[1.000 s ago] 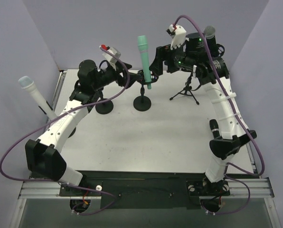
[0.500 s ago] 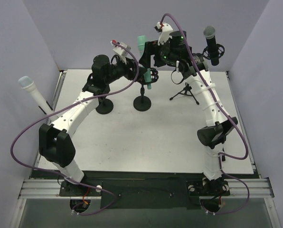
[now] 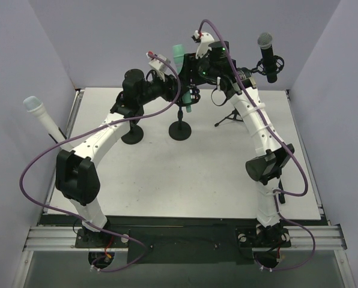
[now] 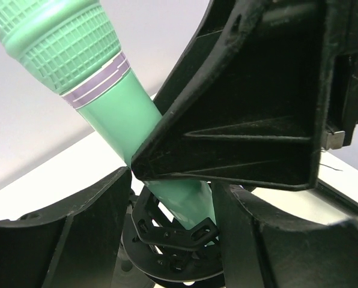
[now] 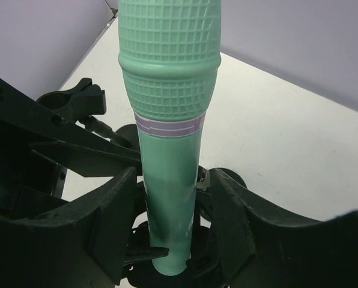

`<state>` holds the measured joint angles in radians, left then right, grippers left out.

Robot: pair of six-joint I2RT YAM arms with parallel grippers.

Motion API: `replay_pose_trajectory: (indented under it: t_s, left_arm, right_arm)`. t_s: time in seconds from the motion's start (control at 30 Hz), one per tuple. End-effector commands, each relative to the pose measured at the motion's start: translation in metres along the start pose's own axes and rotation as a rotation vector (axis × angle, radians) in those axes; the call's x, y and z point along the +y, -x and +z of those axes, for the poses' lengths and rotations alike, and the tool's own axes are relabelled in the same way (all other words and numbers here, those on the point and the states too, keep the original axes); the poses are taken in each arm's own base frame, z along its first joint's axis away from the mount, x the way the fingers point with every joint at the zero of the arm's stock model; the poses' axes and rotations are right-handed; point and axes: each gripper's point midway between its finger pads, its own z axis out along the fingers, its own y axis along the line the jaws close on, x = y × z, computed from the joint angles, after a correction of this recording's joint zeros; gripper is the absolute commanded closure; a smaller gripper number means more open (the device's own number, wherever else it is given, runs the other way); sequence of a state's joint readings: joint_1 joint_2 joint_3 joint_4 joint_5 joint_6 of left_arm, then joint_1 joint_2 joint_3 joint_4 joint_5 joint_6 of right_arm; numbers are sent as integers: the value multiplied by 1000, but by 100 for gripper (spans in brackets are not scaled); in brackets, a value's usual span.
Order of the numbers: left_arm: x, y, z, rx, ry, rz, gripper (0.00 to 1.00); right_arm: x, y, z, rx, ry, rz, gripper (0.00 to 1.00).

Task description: Remove the microphone from the stand

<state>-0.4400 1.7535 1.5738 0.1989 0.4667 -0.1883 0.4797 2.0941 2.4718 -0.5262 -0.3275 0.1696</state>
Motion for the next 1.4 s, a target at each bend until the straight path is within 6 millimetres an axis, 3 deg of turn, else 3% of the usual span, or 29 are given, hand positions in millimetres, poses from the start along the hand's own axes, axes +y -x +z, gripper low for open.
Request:
replay_pose_trajectory:
  t_s: [0.0, 0.2, 0.3, 0.37, 0.5, 0.57, 0.6, 0.63, 0.67, 0.83, 1.0, 1.07, 1.1, 1.13, 1.17, 1.2, 1.23, 1.27, 1.3, 1.33, 1.37]
  left_arm:
    - [-6, 12, 4, -38, -37, 24, 35]
    - [-11, 10, 3, -30, -62, 8, 36]
    - [-13, 8, 1, -24, -70, 9, 36]
    - [-14, 6, 0, -17, -70, 8, 36]
    - [-15, 2, -1, -5, -71, 8, 37]
    - [-17, 1, -1, 0, -75, 10, 37]
    - [-18, 1, -2, 0, -78, 13, 37]
    - [-18, 1, -2, 1, -78, 14, 37]
    - [-19, -1, -2, 5, -82, 16, 37]
    - [-20, -1, -3, 7, -80, 20, 37]
    - [-21, 13, -1, -22, -75, 39, 31]
    - [-28, 47, 2, -84, -91, 80, 26]
    - [-30, 54, 4, -94, -102, 89, 25]
    - [-36, 78, 3, -139, -116, 112, 21]
    - [-37, 85, 5, -152, -120, 114, 20]
    - [-45, 109, 2, -197, -134, 130, 18]
    - [-48, 120, 2, -216, -139, 135, 17]
    - [-53, 137, -2, -246, -146, 146, 15]
    - [-56, 149, -5, -269, -148, 152, 15]
    - [-60, 162, -10, -295, -148, 153, 15]
    - [-64, 171, -16, -311, -149, 157, 14]
  right_arm:
    - [8, 13, 7, -51, 24, 5, 55]
    - [15, 17, 7, -64, 63, -8, 68]
    - [18, 14, 9, -53, 77, 4, 56]
    - [19, 10, 11, -45, 76, 9, 54]
    - [23, 16, 15, -66, 96, -17, 67]
    - [24, 39, 6, -138, 86, -40, 81]
    - [25, 48, 2, -166, 83, -52, 94]
    - [27, 72, -12, -249, 72, -68, 100]
    - [23, 76, -13, -271, 56, -66, 100]
    - [30, 151, -69, -526, 21, -87, 100]
    - [34, 192, -124, -696, -28, -114, 100]
    - [32, 194, -141, -699, -42, -130, 100]
    - [31, 188, -149, -677, -48, -146, 100]
    - [25, 181, -149, -653, -52, -155, 100]
    - [21, 173, -161, -642, -69, -174, 100]
    - [10, 164, -162, -625, -92, -182, 100]
    - [5, 152, -174, -613, -119, -226, 100]
    - [3, 152, -201, -628, -150, -241, 100]
    - [-11, 125, -190, -545, -191, -307, 100]
    - [-14, 116, -213, -528, -224, -334, 100]
    - [-29, 83, -199, -434, -248, -351, 100]
